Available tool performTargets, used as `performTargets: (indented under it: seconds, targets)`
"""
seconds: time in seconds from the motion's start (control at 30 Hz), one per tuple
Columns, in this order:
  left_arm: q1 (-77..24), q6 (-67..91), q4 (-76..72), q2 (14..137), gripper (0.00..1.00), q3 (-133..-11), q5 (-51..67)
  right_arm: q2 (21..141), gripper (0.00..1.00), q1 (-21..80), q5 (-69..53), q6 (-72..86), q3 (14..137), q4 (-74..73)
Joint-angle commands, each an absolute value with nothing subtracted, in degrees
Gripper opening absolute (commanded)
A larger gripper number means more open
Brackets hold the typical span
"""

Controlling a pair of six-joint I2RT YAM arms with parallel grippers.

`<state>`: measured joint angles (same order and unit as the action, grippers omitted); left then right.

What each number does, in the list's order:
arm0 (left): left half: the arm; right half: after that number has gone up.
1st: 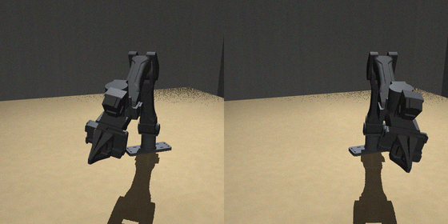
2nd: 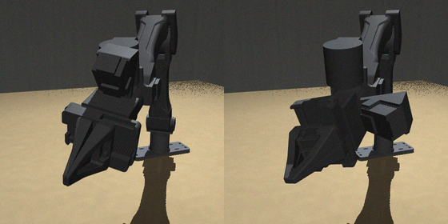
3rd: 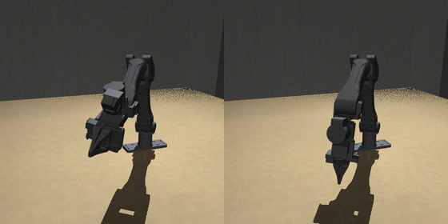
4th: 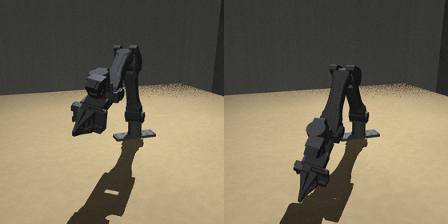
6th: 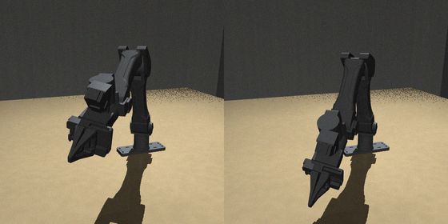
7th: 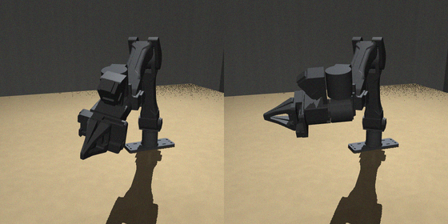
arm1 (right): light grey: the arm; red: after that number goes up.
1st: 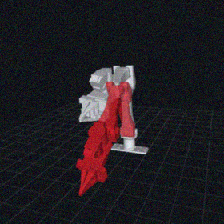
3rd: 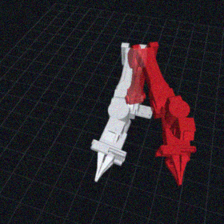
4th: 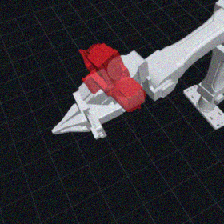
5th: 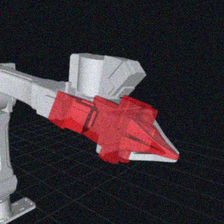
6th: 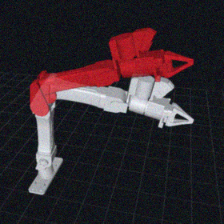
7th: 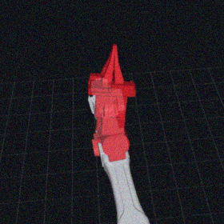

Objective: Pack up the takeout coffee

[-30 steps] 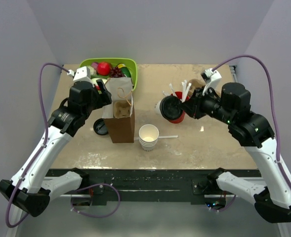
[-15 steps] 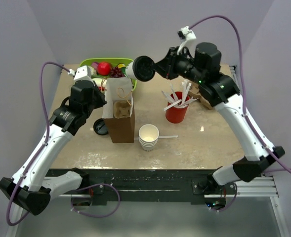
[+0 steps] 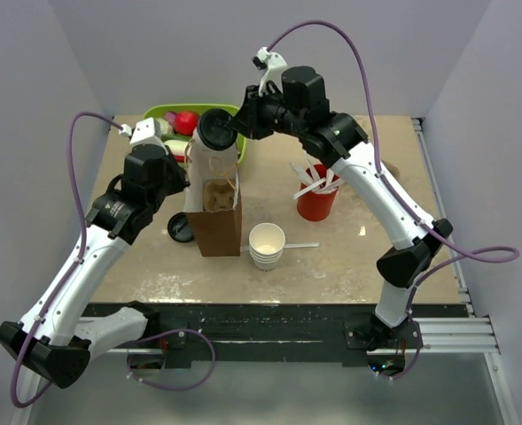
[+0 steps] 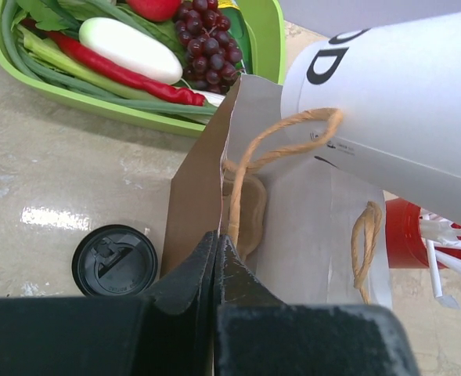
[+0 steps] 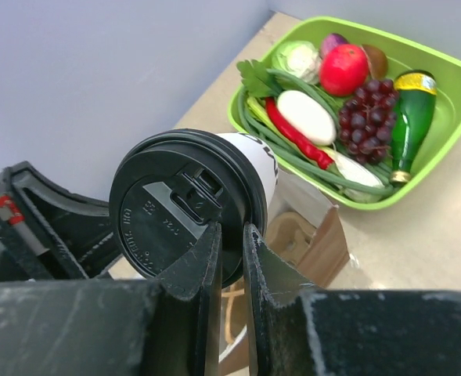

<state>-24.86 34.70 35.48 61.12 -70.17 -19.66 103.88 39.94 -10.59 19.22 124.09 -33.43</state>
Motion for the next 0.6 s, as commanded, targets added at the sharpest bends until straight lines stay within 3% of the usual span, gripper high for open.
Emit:
performTargets:
  seconds: [0.0,0.07,0.17,0.27,0.43,0.57]
  targets:
    - [-24.6,33.9,34.7,60.6,0.04,-71.0,-19.6,104.1,0.00,39.8,-6.6,16.8,128.1,-37.7]
    - [-24.6,33.8,34.5,60.6,0.14,-71.0,-19.3,105.0,0.00,39.8,-6.7,16.1,128.8,-39.3]
    - [-24.6,33.2,33.8,61.1,0.41,-71.1,-19.2,107.2,0.00,40.1,-7.6,14.4,131.6,-43.1]
    - [-24.6,33.3,33.6,62.0,0.54,-71.4,-18.5,109.0,0.00,40.9,-7.9,12.8,133.4,-44.8]
    - [-24.4,33.3,34.1,62.4,0.60,-70.4,-18.0,111.8,0.00,41.1,-7.6,9.7,137.3,-46.8]
    - [-24.3,33.3,34.1,62.1,0.55,-68.8,-15.2,113.5,0.00,41.3,-11.5,7.1,138.4,-47.4]
